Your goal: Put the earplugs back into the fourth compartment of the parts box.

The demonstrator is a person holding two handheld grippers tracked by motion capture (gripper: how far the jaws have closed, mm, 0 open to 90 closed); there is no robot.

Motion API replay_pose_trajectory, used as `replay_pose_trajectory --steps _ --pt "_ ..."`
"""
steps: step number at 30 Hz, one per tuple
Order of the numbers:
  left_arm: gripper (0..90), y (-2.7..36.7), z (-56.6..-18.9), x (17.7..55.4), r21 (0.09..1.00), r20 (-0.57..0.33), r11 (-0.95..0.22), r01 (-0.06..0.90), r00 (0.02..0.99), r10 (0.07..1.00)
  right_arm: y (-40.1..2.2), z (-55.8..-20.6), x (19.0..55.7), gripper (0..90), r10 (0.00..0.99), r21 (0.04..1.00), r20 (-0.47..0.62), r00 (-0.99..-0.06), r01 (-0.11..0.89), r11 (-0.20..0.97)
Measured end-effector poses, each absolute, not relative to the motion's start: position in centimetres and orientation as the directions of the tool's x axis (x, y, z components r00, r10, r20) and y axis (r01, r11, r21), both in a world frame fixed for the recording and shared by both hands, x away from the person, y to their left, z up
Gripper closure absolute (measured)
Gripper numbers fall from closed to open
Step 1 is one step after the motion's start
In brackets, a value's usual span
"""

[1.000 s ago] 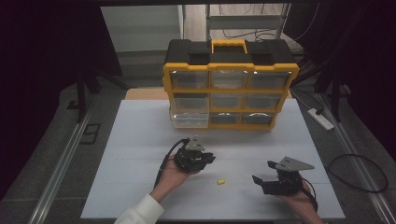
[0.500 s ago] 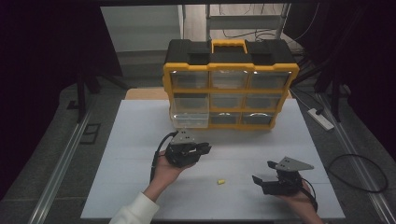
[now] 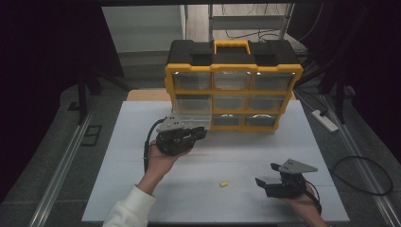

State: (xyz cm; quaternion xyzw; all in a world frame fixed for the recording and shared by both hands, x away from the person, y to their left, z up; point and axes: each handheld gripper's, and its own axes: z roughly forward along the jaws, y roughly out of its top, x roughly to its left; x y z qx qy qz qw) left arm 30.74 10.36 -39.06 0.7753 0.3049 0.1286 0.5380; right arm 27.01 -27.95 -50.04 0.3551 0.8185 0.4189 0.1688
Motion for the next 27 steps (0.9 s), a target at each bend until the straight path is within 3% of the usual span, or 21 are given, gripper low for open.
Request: replay_pose_trajectory --steps 27 --pt "78.9 12.4 -35.8 34.0 0.925 -0.095 -0.204 0.321 0.714 0.694 -27.9 -50.1 27.1 16.7 0.724 0.804 0.020 -0.690 0.442 0.398"
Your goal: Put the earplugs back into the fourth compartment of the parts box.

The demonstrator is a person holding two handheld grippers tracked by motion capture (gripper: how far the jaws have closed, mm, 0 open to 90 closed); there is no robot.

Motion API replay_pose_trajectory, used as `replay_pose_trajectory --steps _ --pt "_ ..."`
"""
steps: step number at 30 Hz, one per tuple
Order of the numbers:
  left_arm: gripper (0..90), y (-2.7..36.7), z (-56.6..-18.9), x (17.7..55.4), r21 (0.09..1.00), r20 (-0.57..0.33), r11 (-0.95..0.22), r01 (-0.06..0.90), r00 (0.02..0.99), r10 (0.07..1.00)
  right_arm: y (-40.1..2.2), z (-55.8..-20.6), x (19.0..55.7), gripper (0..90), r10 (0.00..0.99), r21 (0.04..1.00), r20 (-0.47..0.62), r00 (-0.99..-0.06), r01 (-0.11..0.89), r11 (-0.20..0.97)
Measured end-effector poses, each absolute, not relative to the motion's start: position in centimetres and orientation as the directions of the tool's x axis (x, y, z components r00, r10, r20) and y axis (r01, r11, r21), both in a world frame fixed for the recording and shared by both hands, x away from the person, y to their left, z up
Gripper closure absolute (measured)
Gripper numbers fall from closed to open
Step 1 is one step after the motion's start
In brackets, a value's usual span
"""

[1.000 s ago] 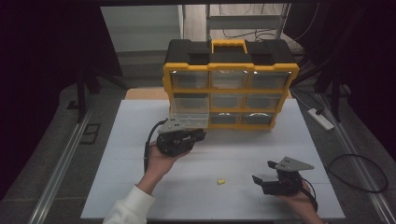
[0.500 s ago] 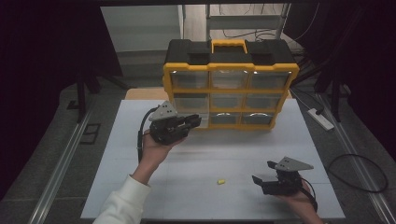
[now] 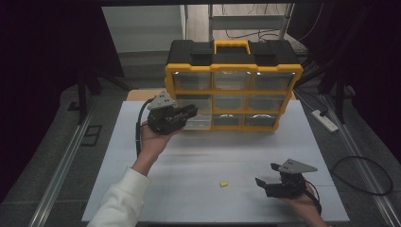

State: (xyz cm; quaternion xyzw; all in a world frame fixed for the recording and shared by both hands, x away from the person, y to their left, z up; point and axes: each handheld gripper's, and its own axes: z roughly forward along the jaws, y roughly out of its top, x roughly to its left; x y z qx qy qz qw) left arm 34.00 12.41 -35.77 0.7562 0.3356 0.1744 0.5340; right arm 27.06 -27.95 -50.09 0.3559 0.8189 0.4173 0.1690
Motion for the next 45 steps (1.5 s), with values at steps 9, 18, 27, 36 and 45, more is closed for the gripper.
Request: replay_pose_trajectory --steps 9,18,27,36,45 --pt "78.9 13.0 -36.0 36.1 0.913 -0.067 -0.226 0.340 0.670 0.739 -28.0 -50.1 27.0 16.7 0.725 0.803 0.021 -0.689 0.443 0.398" --pt "78.4 13.1 -36.4 37.1 0.906 -0.077 -0.220 0.363 0.650 0.756 -28.0 -50.1 27.0 16.7 0.723 0.803 0.021 -0.690 0.442 0.399" --pt "40.1 12.8 -36.5 37.1 0.900 -0.089 -0.215 0.379 0.644 0.760 -27.9 -50.1 27.0 16.6 0.723 0.804 0.020 -0.691 0.441 0.399" --pt "24.6 12.6 -35.8 35.2 0.907 -0.094 -0.221 0.358 0.685 0.723 -27.9 -50.1 27.0 16.6 0.723 0.804 0.019 -0.691 0.440 0.400" --pt "23.0 12.5 -35.9 32.9 0.909 -0.097 -0.238 0.341 0.730 0.677 -28.0 -50.1 27.0 16.6 0.723 0.806 0.016 -0.691 0.437 0.399"
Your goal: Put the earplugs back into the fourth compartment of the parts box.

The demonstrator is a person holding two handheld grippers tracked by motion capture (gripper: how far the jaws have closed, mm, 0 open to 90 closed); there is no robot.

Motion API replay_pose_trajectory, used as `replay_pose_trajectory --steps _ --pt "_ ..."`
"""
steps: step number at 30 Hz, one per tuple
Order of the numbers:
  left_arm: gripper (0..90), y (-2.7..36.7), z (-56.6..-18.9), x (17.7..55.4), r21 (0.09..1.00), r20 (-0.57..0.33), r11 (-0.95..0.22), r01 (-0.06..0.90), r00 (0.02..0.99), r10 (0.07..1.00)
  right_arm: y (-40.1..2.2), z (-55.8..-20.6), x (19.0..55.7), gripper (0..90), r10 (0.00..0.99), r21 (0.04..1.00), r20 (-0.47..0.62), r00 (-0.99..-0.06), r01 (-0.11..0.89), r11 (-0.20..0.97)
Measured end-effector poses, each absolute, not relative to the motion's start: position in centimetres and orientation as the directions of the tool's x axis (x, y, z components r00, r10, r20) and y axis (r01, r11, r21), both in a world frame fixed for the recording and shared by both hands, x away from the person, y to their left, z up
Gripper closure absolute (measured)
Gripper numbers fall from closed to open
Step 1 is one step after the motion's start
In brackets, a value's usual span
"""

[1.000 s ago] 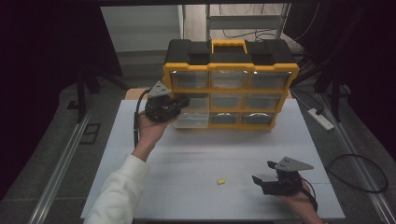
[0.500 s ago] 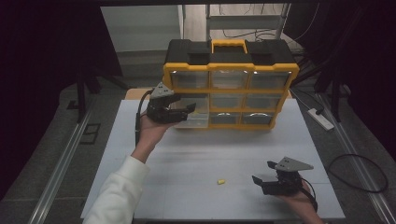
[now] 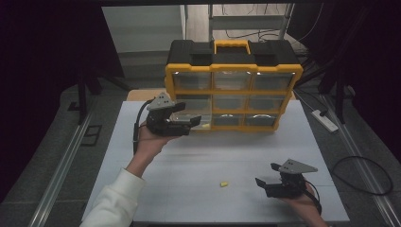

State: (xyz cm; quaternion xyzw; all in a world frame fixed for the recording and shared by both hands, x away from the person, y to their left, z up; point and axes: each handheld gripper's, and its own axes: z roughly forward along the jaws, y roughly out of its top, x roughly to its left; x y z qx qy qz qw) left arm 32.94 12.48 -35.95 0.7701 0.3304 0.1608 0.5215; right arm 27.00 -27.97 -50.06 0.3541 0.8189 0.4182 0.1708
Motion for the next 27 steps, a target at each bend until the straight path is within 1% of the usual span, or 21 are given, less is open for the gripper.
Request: replay_pose_trajectory --steps 8,11,13,16,27 --pt "22.6 12.1 -36.9 31.2 0.907 -0.096 -0.258 0.334 0.759 0.644 -28.0 -50.0 27.0 16.5 0.723 0.808 0.016 -0.691 0.435 0.398" --pt "22.7 11.7 -37.8 30.6 0.897 -0.093 -0.281 0.342 0.766 0.637 -28.0 -50.0 27.0 16.6 0.725 0.811 0.017 -0.689 0.434 0.393" --pt "22.7 11.5 -38.5 30.2 0.884 -0.073 -0.317 0.345 0.770 0.633 -28.0 -50.0 27.0 16.5 0.725 0.811 0.017 -0.688 0.433 0.393" --pt "22.6 11.4 -38.9 29.8 0.881 -0.065 -0.327 0.342 0.772 0.632 -28.0 -50.0 26.9 16.6 0.725 0.811 0.017 -0.689 0.433 0.393" --pt "22.7 10.4 -41.6 28.6 0.847 -0.088 -0.378 0.374 0.800 0.594 -28.0 -50.0 27.0 16.6 0.723 0.810 0.015 -0.690 0.432 0.396"
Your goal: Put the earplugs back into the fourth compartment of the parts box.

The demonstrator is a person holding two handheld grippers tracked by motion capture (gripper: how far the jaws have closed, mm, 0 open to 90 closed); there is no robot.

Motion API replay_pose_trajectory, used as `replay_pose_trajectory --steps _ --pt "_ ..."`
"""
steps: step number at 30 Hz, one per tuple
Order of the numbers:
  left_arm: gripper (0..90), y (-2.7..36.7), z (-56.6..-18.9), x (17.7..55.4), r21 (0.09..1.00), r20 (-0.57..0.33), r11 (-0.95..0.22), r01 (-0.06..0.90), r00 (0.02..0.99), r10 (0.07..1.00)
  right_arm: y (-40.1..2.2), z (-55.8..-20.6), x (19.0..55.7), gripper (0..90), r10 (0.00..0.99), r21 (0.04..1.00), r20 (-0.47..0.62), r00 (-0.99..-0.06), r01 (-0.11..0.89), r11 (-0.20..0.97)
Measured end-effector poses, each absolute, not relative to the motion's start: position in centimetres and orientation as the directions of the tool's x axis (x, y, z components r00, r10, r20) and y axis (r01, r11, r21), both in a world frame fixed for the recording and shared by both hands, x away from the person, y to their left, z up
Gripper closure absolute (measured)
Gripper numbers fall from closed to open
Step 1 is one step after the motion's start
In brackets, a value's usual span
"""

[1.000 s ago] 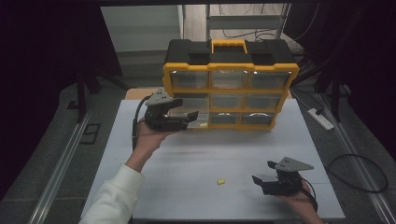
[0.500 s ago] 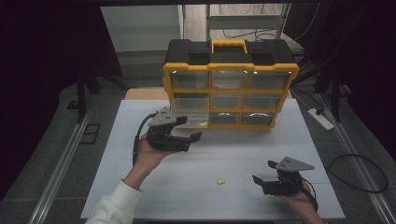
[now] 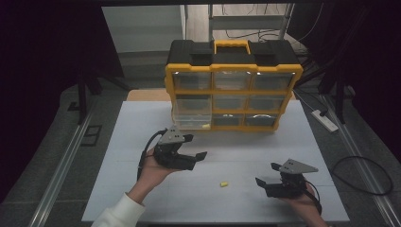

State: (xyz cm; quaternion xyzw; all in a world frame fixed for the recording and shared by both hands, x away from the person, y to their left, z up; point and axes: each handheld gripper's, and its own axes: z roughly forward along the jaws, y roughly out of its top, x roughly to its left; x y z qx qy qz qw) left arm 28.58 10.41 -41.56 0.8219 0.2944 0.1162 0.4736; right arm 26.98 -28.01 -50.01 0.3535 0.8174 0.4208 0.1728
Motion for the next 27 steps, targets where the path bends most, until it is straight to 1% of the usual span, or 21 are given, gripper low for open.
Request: replay_pose_trajectory --steps 8,11,20,27 --pt "22.5 8.6 -43.6 28.2 0.807 -0.090 -0.443 0.390 0.824 0.560 -28.0 -50.0 27.0 16.6 0.724 0.809 0.016 -0.690 0.435 0.396" --pt "22.4 7.5 -44.5 28.3 0.780 -0.080 -0.489 0.389 0.838 0.540 -28.0 -50.0 27.0 16.6 0.724 0.810 0.016 -0.690 0.434 0.395" --pt "21.7 5.0 -46.4 28.6 0.727 -0.098 -0.564 0.393 0.871 0.481 -28.0 -50.0 27.0 16.6 0.722 0.809 0.015 -0.691 0.433 0.397" --pt "21.0 3.6 -47.4 29.0 0.689 -0.119 -0.601 0.404 0.882 0.456 -28.0 -50.0 27.0 16.6 0.722 0.808 0.014 -0.691 0.433 0.399"
